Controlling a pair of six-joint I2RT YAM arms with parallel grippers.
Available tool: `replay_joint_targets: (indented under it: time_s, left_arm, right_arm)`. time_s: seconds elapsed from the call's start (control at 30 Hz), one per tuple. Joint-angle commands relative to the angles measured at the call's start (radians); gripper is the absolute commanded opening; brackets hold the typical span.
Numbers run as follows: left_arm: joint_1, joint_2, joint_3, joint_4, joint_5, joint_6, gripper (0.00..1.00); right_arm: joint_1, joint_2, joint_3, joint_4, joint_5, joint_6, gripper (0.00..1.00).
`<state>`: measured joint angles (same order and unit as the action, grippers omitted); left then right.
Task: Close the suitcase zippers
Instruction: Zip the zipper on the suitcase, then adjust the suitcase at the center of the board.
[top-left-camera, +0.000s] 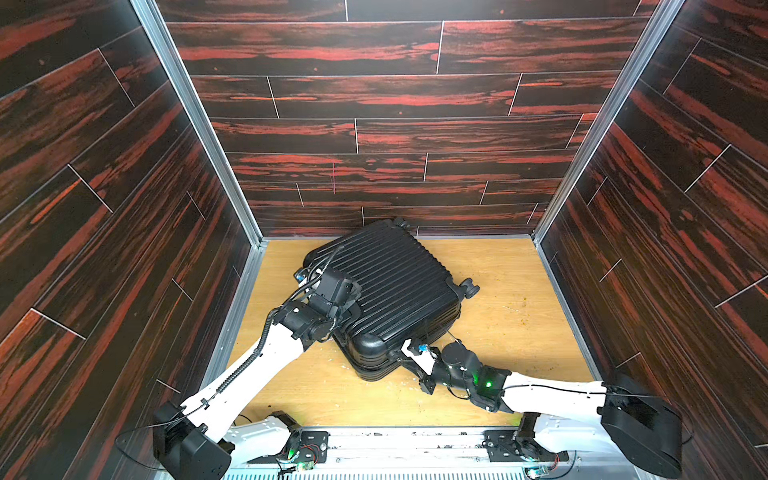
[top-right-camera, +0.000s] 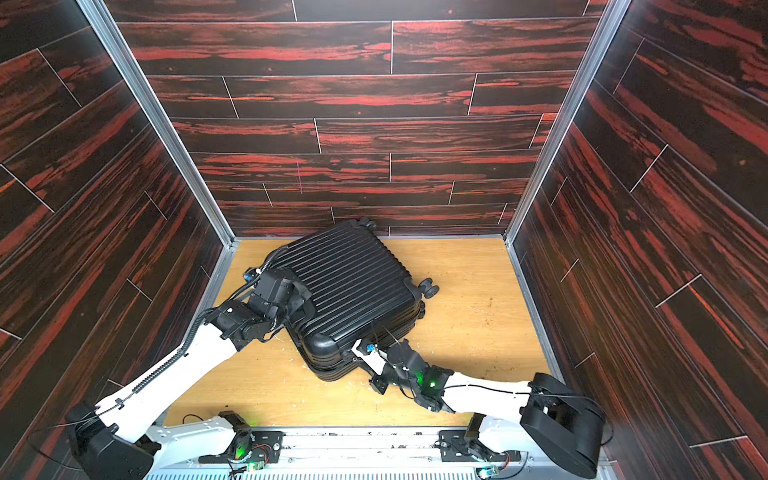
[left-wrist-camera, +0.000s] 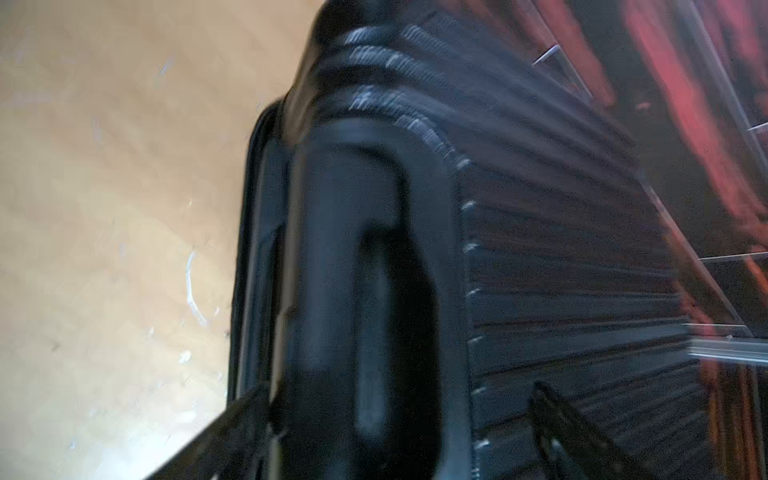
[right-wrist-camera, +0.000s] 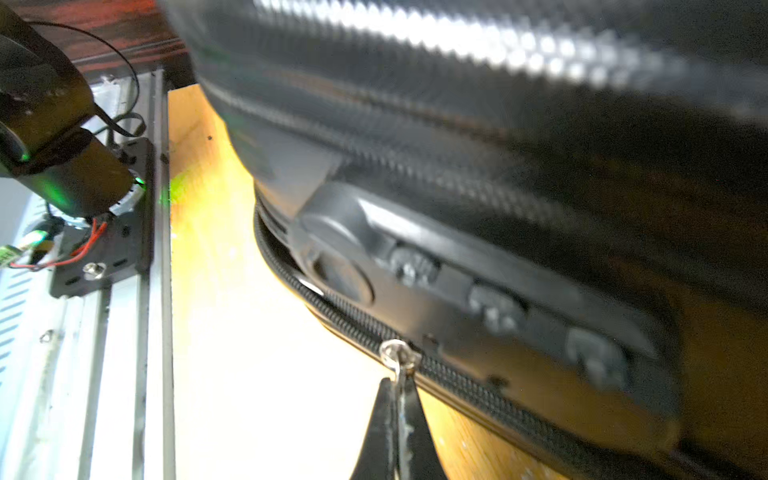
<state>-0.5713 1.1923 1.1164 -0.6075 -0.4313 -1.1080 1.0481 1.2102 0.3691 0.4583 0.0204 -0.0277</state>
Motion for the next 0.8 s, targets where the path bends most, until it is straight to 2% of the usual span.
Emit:
replay_joint_targets:
  time_s: [0.0,0.1,0.23,0.27,0.33,0.57,0.67,0.77]
  left_arm:
    - [-0.001,-0.064,0.043,0.067,-0.074,0.250,1.00]
    - [0.028,-0.091,0.055,0.076,0.030,0.514,1.00]
    - [0.114,-0.089,0.114,0.041,0.364,0.846,1.00]
    - [0.136,-0.074,0.139,-0.026,0.450,0.907,1.00]
    - [0.161,-0.040,0.181,-0.098,0.557,1.021,0.97]
    - [0.165,0.079,0.288,-0.330,0.691,1.423,0.99]
    - [0.165,0.103,0.300,-0.387,0.762,1.593,0.98]
    - [0.163,0.146,0.327,-0.431,0.809,1.700,1.00]
  right_arm:
    - [-0.020,-0.068,-0.035,0.035,0.004,-0.016,0.00]
    - [-0.064,-0.127,-0.059,-0.004,-0.004,-0.016,0.00]
    - [-0.152,-0.231,-0.076,-0.091,-0.017,-0.008,0.00]
    - [-0.178,-0.253,-0.076,-0.117,-0.020,-0.005,0.00]
    - [-0.233,-0.292,-0.075,-0.164,-0.020,0.008,0.00]
    - [-0.429,-0.386,-0.077,-0.252,-0.081,0.084,0.00]
    - [-0.465,-0.387,-0.073,-0.259,-0.079,0.112,0.00]
    - [-0.478,-0.374,-0.067,-0.259,-0.083,0.116,0.00]
